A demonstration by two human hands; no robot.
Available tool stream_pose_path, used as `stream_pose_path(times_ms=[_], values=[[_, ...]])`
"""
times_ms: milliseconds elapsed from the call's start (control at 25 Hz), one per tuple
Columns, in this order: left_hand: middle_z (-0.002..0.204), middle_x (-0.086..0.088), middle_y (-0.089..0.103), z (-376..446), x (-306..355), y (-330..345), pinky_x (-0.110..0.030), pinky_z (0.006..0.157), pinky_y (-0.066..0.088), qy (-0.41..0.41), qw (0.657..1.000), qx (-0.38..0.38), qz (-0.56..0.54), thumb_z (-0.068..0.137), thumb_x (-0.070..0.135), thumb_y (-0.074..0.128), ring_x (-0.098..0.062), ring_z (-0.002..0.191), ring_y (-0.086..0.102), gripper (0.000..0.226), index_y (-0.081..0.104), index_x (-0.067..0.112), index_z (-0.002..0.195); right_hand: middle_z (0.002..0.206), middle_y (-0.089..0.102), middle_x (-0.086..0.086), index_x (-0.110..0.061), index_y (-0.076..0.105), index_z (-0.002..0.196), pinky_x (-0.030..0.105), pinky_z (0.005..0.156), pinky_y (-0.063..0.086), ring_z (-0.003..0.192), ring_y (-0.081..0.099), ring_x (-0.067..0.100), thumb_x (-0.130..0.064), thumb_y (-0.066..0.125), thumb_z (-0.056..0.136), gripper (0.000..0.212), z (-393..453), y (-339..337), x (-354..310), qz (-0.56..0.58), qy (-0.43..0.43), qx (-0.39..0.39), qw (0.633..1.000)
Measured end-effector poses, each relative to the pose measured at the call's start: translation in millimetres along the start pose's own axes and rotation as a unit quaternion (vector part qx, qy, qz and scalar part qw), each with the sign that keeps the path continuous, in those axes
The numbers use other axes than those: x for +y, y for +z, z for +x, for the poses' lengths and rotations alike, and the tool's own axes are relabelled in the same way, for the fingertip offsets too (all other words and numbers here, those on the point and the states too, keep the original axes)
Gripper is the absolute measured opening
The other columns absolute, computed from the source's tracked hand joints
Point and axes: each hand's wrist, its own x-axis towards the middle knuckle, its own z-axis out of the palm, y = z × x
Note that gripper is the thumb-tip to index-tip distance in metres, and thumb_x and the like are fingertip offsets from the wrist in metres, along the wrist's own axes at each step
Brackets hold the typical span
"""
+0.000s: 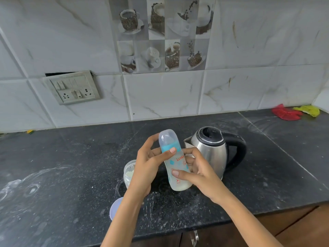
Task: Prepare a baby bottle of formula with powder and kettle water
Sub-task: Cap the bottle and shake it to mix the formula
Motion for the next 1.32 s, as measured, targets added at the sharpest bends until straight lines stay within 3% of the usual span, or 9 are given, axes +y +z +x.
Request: stream_pose_path(times_ms=[200, 320, 480, 600, 680, 960, 1080, 1240, 1320], values=[[0.126, 0.012, 0.062, -20.3, -41.2, -8.2, -0.022, 0.098, 0.039, -0.056, 0.994, -0.085, 0.038, 0.092, 0.042, 0.045, -0.002, 0.122, 0.052, 0.045, 0.040, 0.039, 0.137, 0.128, 0.063, -0.005, -0.055, -0.002, 0.144, 0.044, 0.098, 0.052, 0.116, 0.064, 0.015, -0.003, 0.076, 0.079, 0.114, -9.3, -14.9, 2.2, 0.035, 0.042, -0.085, 0.995], [0.137, 0.023, 0.048, -32.9, -96.6, -20.9, -0.016, 0.102, 0.033, -0.085, 0.985, -0.044, 0.142, 0.089, 0.053, 0.045, 0.005, 0.132, 0.036, 0.043, 0.040, 0.050, 0.131, 0.130, 0.057, 0.000, -0.059, 0.011, 0.143, 0.049, 0.078, 0.060, 0.111, 0.067, 0.019, -0.001, 0.074, 0.077, 0.108, -11.6, -22.8, -1.6, 0.195, 0.017, 0.017, 0.981], [0.154, 0.011, 0.027, -45.4, -166.8, -25.2, -0.038, 0.114, 0.025, -0.089, 0.882, -0.148, 0.439, 0.092, 0.059, 0.038, -0.011, 0.143, 0.019, 0.052, 0.032, 0.042, 0.141, 0.113, 0.067, 0.000, -0.056, 0.027, 0.138, 0.049, 0.071, 0.061, 0.103, 0.070, 0.023, 0.003, 0.069, 0.072, 0.098, -22.7, -10.5, -0.9, 0.252, 0.022, 0.005, 0.968], [0.159, -0.001, 0.010, -43.7, -183.3, -20.8, -0.041, 0.118, 0.014, -0.118, 0.791, -0.208, 0.564, 0.097, 0.053, 0.031, -0.021, 0.146, 0.003, 0.056, 0.019, 0.033, 0.148, 0.118, 0.060, 0.002, -0.051, 0.028, 0.137, 0.046, 0.067, 0.062, 0.100, 0.071, 0.020, 0.006, 0.073, 0.073, 0.097, -20.6, -8.2, -3.8, 0.263, -0.006, 0.059, 0.963], [0.159, -0.004, 0.006, -43.6, -182.9, -14.6, -0.040, 0.118, 0.011, -0.129, 0.771, -0.205, 0.589, 0.098, 0.052, 0.029, -0.024, 0.146, 0.001, 0.057, 0.018, 0.030, 0.149, 0.120, 0.057, 0.005, -0.047, 0.028, 0.138, 0.046, 0.064, 0.062, 0.100, 0.071, 0.021, 0.007, 0.073, 0.073, 0.096, -21.5, -5.3, -3.2, 0.280, -0.002, 0.077, 0.957], [0.160, -0.005, 0.002, -51.4, -188.3, -9.7, -0.042, 0.118, 0.009, -0.139, 0.798, -0.172, 0.561, 0.098, 0.050, 0.032, -0.025, 0.146, -0.002, 0.055, 0.023, 0.028, 0.148, 0.124, 0.054, 0.008, -0.041, 0.030, 0.136, 0.046, 0.060, 0.061, 0.098, 0.072, 0.023, 0.006, 0.074, 0.068, 0.094, -25.6, -6.1, 3.3, 0.294, 0.007, 0.108, 0.950], [0.157, -0.005, 0.022, -55.0, -186.5, -8.8, -0.044, 0.116, 0.019, -0.132, 0.845, -0.119, 0.504, 0.097, 0.045, 0.041, -0.026, 0.145, 0.013, 0.053, 0.032, 0.025, 0.145, 0.127, 0.055, 0.013, -0.046, 0.024, 0.140, 0.046, 0.062, 0.061, 0.104, 0.070, 0.027, 0.007, 0.077, 0.068, 0.104, -34.3, 7.7, 9.6, 0.240, 0.052, 0.025, 0.969], [0.159, -0.004, 0.007, -54.6, -188.1, -9.6, -0.043, 0.118, 0.010, -0.151, 0.835, -0.139, 0.511, 0.097, 0.048, 0.036, -0.024, 0.146, 0.002, 0.055, 0.029, 0.026, 0.147, 0.125, 0.057, 0.008, -0.041, 0.026, 0.141, 0.051, 0.064, 0.061, 0.103, 0.070, 0.026, 0.006, 0.076, 0.068, 0.101, -31.4, 1.3, 11.0, 0.272, 0.023, 0.086, 0.958], [0.156, -0.007, 0.021, -55.9, -184.1, -8.2, -0.044, 0.116, 0.019, -0.169, 0.854, -0.098, 0.482, 0.095, 0.043, 0.048, -0.027, 0.144, 0.016, 0.057, 0.033, 0.019, 0.145, 0.118, 0.064, 0.006, -0.044, 0.029, 0.139, 0.047, 0.062, 0.061, 0.100, 0.070, 0.026, 0.010, 0.078, 0.064, 0.105, -35.7, 7.3, 11.6, 0.227, 0.040, 0.034, 0.972]])
